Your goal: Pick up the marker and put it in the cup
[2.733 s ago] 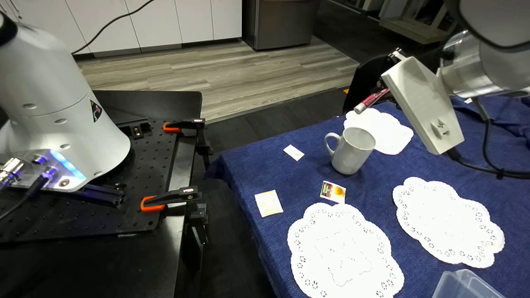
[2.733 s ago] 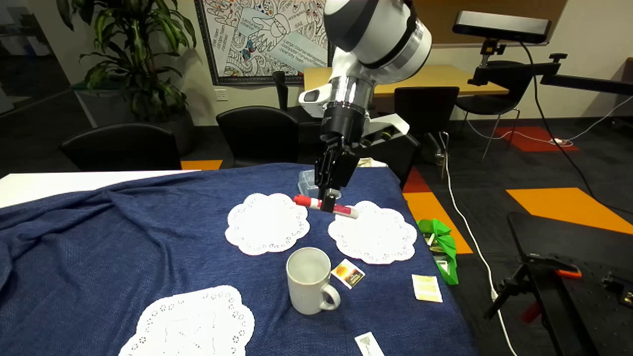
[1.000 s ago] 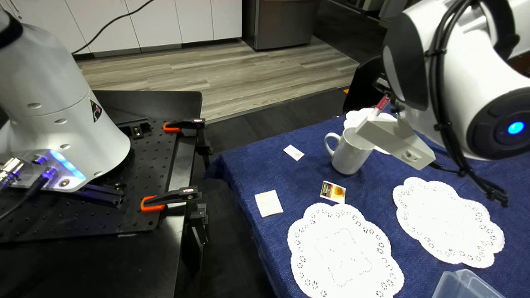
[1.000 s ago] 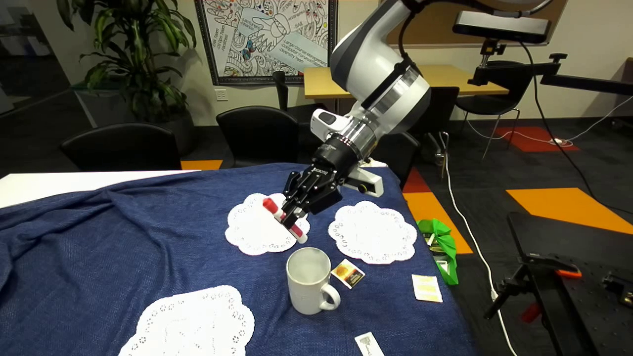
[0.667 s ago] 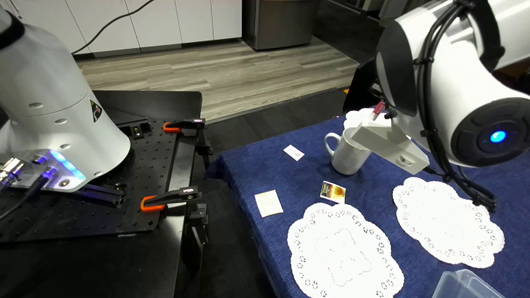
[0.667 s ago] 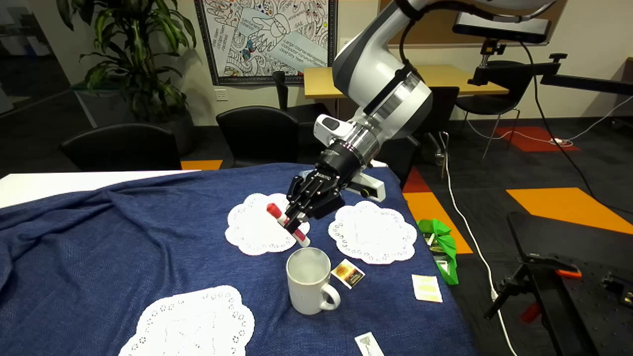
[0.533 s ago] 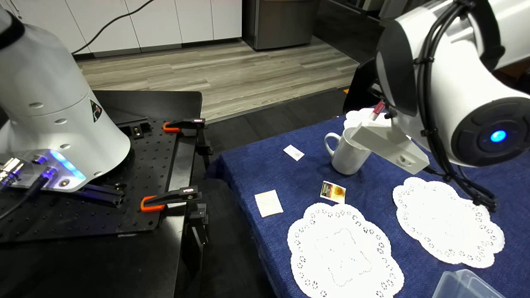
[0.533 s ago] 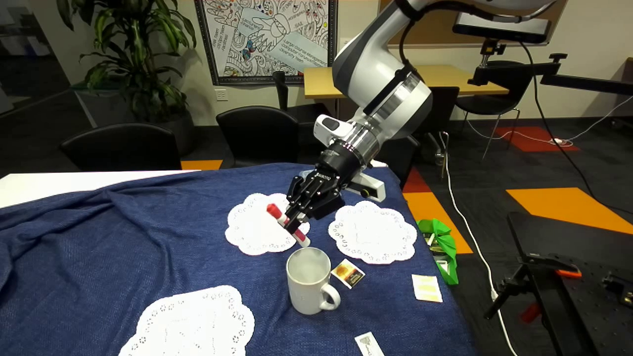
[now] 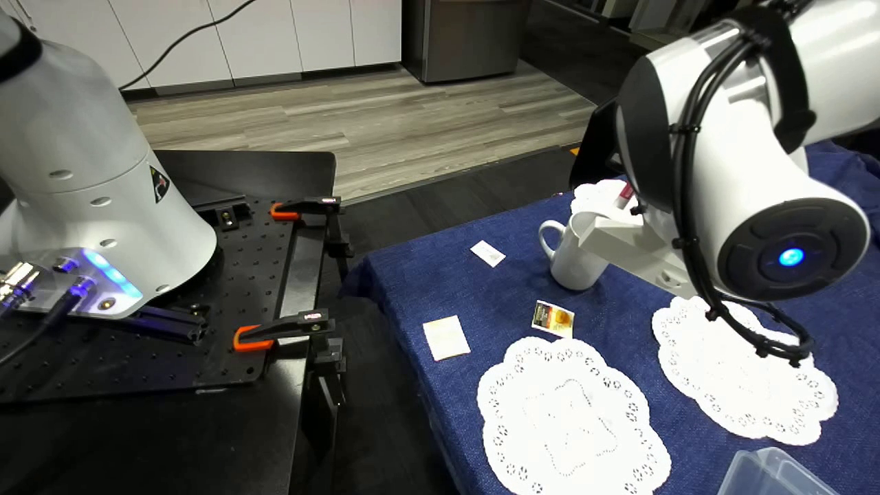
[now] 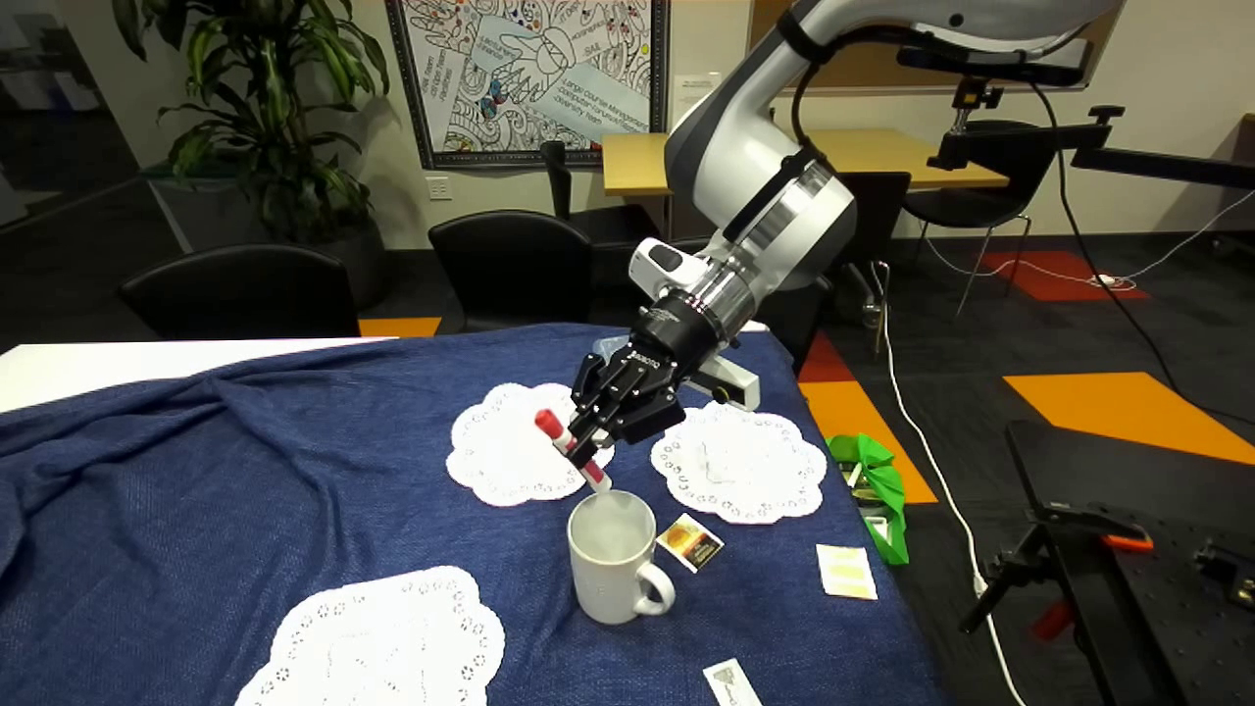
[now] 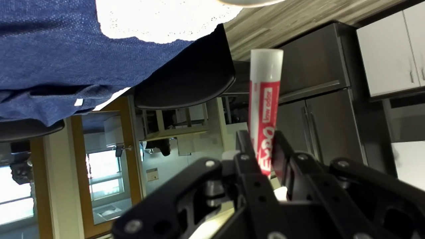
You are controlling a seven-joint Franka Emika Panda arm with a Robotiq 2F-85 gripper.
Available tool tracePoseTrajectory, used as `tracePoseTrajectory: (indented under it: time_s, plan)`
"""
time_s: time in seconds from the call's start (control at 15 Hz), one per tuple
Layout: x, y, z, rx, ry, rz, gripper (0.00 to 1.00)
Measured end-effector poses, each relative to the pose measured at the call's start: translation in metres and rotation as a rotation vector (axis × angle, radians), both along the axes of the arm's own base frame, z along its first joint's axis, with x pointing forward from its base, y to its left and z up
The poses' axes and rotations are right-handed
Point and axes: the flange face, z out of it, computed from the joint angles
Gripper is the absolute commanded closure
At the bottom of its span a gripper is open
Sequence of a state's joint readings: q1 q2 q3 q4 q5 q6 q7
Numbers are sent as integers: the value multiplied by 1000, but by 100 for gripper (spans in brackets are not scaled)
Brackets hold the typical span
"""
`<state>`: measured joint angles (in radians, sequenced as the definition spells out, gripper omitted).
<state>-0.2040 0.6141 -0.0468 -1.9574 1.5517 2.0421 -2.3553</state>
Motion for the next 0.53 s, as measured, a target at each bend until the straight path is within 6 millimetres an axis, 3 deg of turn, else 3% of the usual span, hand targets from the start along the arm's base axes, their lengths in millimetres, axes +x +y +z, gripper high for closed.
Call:
tracePoseTrajectory:
  time_s: [0.53]
  plan:
    - [-12,-2,-30,82,-31,30,95]
